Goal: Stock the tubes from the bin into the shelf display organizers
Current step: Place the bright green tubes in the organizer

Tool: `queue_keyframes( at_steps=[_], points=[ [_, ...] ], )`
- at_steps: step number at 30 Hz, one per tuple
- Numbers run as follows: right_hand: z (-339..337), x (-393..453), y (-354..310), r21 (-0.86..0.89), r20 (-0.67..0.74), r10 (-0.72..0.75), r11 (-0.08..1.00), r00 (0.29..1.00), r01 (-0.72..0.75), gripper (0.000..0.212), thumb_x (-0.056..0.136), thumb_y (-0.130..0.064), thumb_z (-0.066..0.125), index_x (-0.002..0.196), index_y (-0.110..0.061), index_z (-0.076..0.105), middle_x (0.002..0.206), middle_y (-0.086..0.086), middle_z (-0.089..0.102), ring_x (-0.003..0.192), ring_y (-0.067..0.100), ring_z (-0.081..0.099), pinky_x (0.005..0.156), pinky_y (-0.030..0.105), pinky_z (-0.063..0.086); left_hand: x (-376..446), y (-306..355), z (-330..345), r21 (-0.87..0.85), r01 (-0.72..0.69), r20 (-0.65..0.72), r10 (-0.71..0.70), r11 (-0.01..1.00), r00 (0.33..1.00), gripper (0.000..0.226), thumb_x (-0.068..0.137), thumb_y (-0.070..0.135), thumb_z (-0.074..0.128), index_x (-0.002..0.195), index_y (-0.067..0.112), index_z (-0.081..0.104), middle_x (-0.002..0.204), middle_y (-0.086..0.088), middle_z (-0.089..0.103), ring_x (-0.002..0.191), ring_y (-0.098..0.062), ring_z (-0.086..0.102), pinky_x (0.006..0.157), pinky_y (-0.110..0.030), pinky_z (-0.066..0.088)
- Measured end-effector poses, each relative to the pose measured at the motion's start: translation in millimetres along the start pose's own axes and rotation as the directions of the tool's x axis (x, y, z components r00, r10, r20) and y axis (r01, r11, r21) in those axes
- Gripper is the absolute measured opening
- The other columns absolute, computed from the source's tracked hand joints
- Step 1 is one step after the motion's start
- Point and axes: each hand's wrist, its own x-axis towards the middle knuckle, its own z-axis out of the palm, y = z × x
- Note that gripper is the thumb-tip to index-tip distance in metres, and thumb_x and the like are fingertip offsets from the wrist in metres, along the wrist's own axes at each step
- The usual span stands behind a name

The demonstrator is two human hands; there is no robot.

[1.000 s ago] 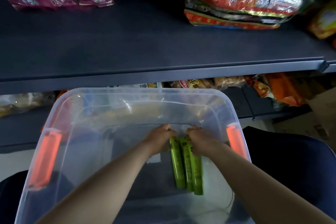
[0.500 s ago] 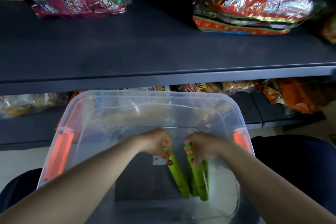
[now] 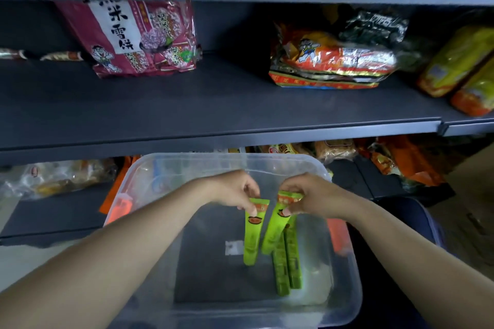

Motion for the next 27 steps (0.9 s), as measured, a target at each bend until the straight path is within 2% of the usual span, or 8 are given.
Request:
queue_keyframes(
  at_steps=[2, 4, 6, 11, 17, 20, 23, 27],
  points=[
    [-23, -17, -13, 0.03, -0.097, -0.05, 0.998, 0.994, 0.053, 0.021, 0.074, -0.014, 0.077, 0.08, -0.027, 0.063, 0.077, -0.015, 0.06, 0.075, -0.005, 0.051, 0.073, 0.017, 0.038, -11, 23, -17, 0.018, -0.044, -0.033, 0.045, 0.999, 0.998, 0.023, 0.074, 0.008, 0.075, 0.065, 0.024, 0.061, 0.062, 0.004, 0.056, 0.057, -0.007, 0.047, 0.052, -0.019, 0.033],
    [-50, -38, -29, 0.043, -0.19, -0.08, 0.995, 0.979, 0.089, 0.013, 0.072, -0.012, 0.077, 0.081, -0.017, 0.068, 0.076, 0.005, 0.064, 0.071, 0.005, 0.052, 0.067, 0.026, 0.039, -24, 50, -36, 0.047, -0.083, -0.056, 0.086, 0.995, 0.995, 0.016, 0.075, 0.006, 0.075, 0.078, 0.018, 0.066, 0.065, 0.006, 0.057, 0.055, -0.001, 0.048, 0.052, -0.014, 0.034],
    [-78, -59, -47, 0.076, -0.248, -0.087, 0.991, 0.965, 0.109, 0.01, 0.073, -0.012, 0.075, 0.081, -0.016, 0.07, 0.075, 0.011, 0.063, 0.067, 0.01, 0.052, 0.065, 0.031, 0.04, -39, 79, -54, 0.116, -0.125, -0.081, 0.135, 0.985, 0.988, 0.015, 0.075, 0.006, 0.075, 0.086, 0.014, 0.068, 0.065, 0.006, 0.059, 0.054, 0.002, 0.048, 0.053, -0.012, 0.036],
    [-147, -108, -92, 0.075, -0.351, -0.16, 0.977, 0.923, 0.198, 0.012, 0.076, -0.005, 0.074, 0.086, -0.01, 0.072, 0.091, 0.016, 0.071, 0.08, 0.015, 0.06, 0.085, 0.038, 0.048, -85, 158, -102, 0.285, -0.211, -0.138, 0.258, 0.935, 0.956, 0.013, 0.074, 0.009, 0.077, 0.08, 0.017, 0.069, 0.06, 0.007, 0.061, 0.053, -0.003, 0.05, 0.053, -0.012, 0.039],
    [-224, -173, -139, 0.022, -0.517, -0.234, 0.958, 0.823, 0.286, 0.016, 0.073, 0.001, 0.074, 0.085, -0.01, 0.072, 0.079, 0.003, 0.072, 0.072, 0.008, 0.062, 0.072, 0.018, 0.049, -135, 261, -144, 0.346, -0.305, -0.251, 0.4, 0.887, 0.881, 0.008, 0.076, 0.011, 0.075, 0.082, 0.01, 0.07, 0.072, -0.003, 0.066, 0.054, -0.003, 0.055, 0.058, -0.011, 0.045],
    [-263, -204, -156, -0.048, -0.618, -0.263, 0.953, 0.741, 0.299, 0.017, 0.074, -0.003, 0.074, 0.091, -0.007, 0.07, 0.088, 0.013, 0.072, 0.08, 0.015, 0.063, 0.082, 0.023, 0.049, -151, 311, -159, 0.39, -0.35, -0.336, 0.485, 0.852, 0.807, 0.006, 0.075, 0.014, 0.075, 0.079, 0.012, 0.071, 0.068, 0.003, 0.065, 0.059, -0.005, 0.056, 0.058, -0.011, 0.044],
    [-298, -222, -159, -0.038, -0.735, -0.241, 0.948, 0.634, 0.317, 0.025, 0.075, 0.0, 0.072, 0.1, 0.0, 0.067, 0.09, 0.013, 0.069, 0.076, 0.012, 0.064, 0.072, 0.012, 0.051, -156, 355, -175, 0.421, -0.381, -0.434, 0.552, 0.823, 0.712, 0.012, 0.077, 0.016, 0.074, 0.085, 0.008, 0.072, 0.073, -0.001, 0.065, 0.062, -0.008, 0.056, 0.062, -0.015, 0.045],
    [-334, -230, -156, -0.021, -0.855, -0.195, 0.938, 0.48, 0.345, 0.02, 0.075, -0.003, 0.074, 0.093, -0.005, 0.066, 0.086, 0.008, 0.067, 0.082, 0.017, 0.061, 0.076, 0.017, 0.049, -152, 406, -199, 0.456, -0.415, -0.544, 0.616, 0.787, 0.57, 0.004, 0.076, 0.019, 0.073, 0.075, 0.017, 0.071, 0.062, 0.006, 0.061, 0.054, -0.003, 0.055, 0.059, -0.014, 0.043]
  ],
)
